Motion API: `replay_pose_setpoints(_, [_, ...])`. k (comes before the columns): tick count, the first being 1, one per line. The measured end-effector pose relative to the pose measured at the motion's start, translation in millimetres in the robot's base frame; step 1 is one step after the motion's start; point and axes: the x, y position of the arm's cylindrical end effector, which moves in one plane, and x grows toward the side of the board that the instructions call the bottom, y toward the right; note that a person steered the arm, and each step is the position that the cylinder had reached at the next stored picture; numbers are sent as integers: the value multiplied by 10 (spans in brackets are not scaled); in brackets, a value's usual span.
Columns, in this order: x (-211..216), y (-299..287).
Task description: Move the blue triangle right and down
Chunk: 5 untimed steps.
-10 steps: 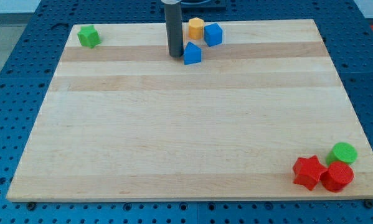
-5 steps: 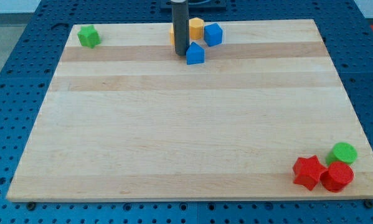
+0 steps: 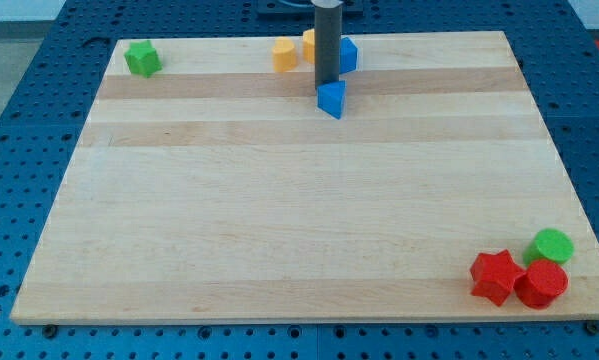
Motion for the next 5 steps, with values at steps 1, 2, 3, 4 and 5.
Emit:
replay_pose_setpoints(1, [41, 0])
replay_pose_setpoints(2, [111, 22])
replay_pose_setpoints(3, [212, 47])
replay_pose_setpoints(4, [332, 64])
replay_pose_setpoints(5, [438, 64])
